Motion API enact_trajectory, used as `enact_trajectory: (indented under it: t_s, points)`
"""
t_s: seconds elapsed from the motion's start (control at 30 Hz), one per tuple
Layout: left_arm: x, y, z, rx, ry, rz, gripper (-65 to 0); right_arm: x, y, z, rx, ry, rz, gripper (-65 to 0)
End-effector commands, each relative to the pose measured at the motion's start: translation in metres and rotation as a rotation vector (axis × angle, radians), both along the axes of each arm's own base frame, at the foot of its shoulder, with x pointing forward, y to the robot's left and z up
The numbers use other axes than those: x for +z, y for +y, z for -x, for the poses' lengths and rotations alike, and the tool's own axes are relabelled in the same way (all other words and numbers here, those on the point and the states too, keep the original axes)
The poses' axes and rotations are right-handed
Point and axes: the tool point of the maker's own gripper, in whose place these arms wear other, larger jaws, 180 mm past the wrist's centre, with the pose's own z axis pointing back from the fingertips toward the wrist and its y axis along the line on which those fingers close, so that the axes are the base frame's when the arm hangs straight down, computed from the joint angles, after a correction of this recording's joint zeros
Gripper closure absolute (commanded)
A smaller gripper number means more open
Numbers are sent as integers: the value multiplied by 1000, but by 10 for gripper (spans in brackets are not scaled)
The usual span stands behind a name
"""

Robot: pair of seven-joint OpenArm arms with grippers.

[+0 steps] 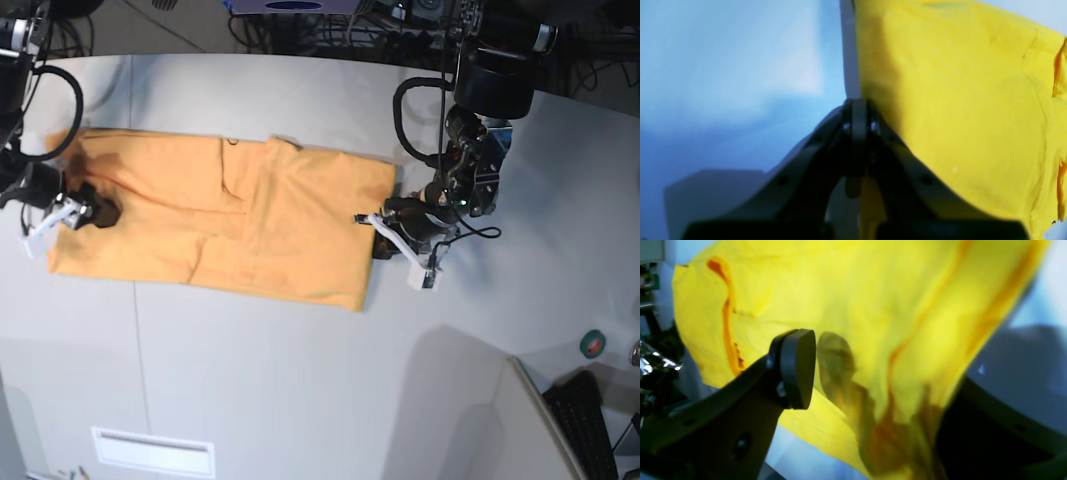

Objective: Layout the t-shirt on the table in an organized manner, then fold the t-shirt properly
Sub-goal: 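Release the fold and press the shirt ends inward with both grippers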

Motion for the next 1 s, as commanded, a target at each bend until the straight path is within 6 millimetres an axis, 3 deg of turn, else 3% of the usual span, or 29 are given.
enact_trajectory:
  t_s: [0.0,0.33,0.4,0.57,0.8,0.97]
  points:
    - [6,3,-7,-4,-15,-12,0,0,-13,3,8,25,39,-362]
    - [10,-1,-14,-13,-26,-10,0,-4,-7,11,31,61,28,-344]
    - [10,-1,-15,-12,-26,-10,0,-4,-7,10,30,60,29,-276]
    - [13,-3,-18,-16,-29,-10,0,-3,-7,9,25,54,25,-2]
    - [2,-21,-3,-29,-2,19,0,-4,-16,2,-59,65,51,0]
    - [5,-41,-4,-40,-3,53,0,15,-19,-9,-47,10,106,0]
